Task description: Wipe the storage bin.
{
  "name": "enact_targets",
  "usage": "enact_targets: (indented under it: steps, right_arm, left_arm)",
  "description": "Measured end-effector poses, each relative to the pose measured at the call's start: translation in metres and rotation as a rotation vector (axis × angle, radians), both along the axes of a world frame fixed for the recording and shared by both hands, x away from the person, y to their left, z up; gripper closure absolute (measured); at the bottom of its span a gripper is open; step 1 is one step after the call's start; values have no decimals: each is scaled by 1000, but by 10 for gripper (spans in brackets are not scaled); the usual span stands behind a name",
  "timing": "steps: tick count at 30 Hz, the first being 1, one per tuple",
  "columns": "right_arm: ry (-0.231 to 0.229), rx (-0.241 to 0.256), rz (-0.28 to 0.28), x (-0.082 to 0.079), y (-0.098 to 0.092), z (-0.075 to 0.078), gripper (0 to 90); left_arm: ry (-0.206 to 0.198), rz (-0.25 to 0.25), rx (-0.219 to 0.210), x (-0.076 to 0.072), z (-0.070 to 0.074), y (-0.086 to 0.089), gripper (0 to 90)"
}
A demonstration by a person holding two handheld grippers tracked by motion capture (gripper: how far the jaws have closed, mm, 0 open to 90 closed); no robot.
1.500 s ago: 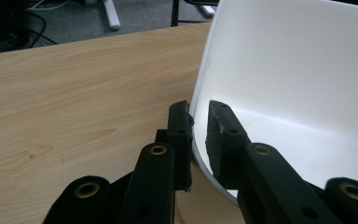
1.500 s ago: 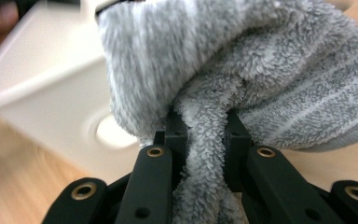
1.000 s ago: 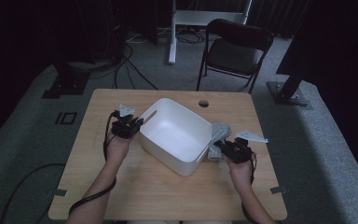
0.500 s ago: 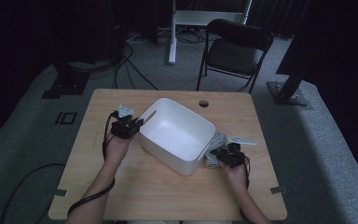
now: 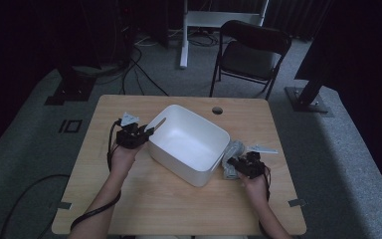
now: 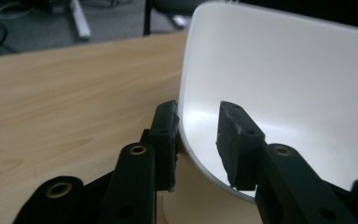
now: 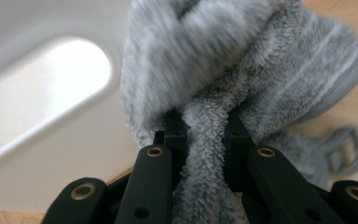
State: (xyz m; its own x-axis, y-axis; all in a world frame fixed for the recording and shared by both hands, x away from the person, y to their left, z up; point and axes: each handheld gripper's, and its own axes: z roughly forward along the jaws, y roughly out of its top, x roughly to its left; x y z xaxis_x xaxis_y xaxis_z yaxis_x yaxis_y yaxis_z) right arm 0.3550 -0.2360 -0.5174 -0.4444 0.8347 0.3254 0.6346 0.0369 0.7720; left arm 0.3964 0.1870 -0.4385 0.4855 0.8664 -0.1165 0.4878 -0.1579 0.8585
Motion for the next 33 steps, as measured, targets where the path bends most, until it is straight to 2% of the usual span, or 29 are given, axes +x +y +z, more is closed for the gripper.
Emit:
enact_targets:
  steps: [2, 7, 11, 14, 21, 29, 33]
  right_arm:
    - [-18, 16, -8, -3, -4, 6, 772]
    - [-55, 29, -19, -10, -13, 19, 770]
    - [-69, 32, -32, -15, -20, 23, 770]
    - [-69, 36, -44, -17, -26, 25, 767]
    - [-73, 59, -69, -21, -41, 27, 765]
    - [-84, 69, -76, -22, -45, 30, 764]
    - [-85, 69, -76, -24, -46, 31, 765]
  left_arm:
    - [-24, -14, -4, -3, 1, 2, 666]
    - [-23, -51, 12, -5, 4, 6, 666]
    - [-17, -71, -5, -8, 4, 7, 651]
    - [-13, -87, 4, -12, 3, 7, 643]
    - [-19, -122, -11, -27, 2, 8, 625]
    - [-27, -153, -5, -45, 3, 7, 614]
    - [-14, -161, -12, -52, 3, 7, 614]
